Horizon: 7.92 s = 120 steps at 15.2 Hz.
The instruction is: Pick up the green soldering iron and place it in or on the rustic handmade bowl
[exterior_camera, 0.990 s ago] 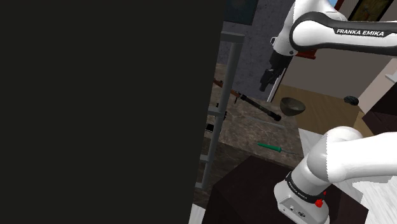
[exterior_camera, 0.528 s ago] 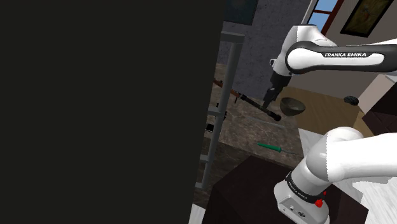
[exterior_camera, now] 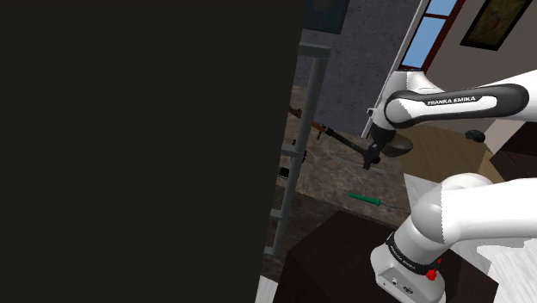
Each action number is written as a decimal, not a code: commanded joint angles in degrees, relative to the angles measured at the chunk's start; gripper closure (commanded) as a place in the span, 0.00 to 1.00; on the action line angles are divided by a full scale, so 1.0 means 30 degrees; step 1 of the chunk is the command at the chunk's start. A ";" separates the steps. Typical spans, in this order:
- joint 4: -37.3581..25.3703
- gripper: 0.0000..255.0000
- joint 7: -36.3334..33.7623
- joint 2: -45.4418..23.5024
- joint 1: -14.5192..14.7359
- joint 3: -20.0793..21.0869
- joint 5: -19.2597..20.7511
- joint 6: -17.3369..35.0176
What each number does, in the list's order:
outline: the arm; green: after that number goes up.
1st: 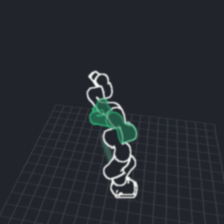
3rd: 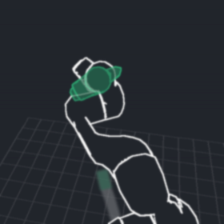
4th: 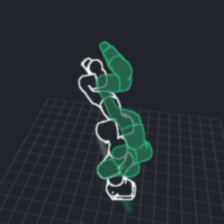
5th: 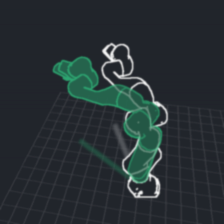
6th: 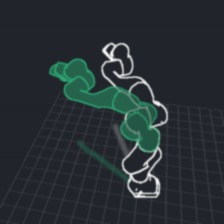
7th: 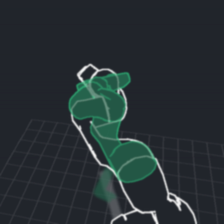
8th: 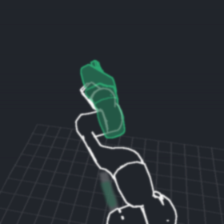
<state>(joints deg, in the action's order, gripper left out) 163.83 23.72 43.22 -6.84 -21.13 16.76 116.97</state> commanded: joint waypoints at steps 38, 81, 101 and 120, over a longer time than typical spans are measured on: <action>0.3128 1.00 0.3746 -0.9545 -0.2016 -0.5183 0.4098 1.0070; -0.6598 1.00 0.8508 -0.7316 -0.1484 -0.5874 0.1595 -0.0864; -2.4757 1.00 1.9426 -2.5291 -0.6063 -0.7051 -0.9740 -0.3703; -2.6617 1.00 1.9923 -2.8734 -0.7823 -0.5839 -1.1310 -0.2321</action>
<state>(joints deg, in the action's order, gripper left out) 83.80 83.45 -42.95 -30.31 -38.66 -17.13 109.77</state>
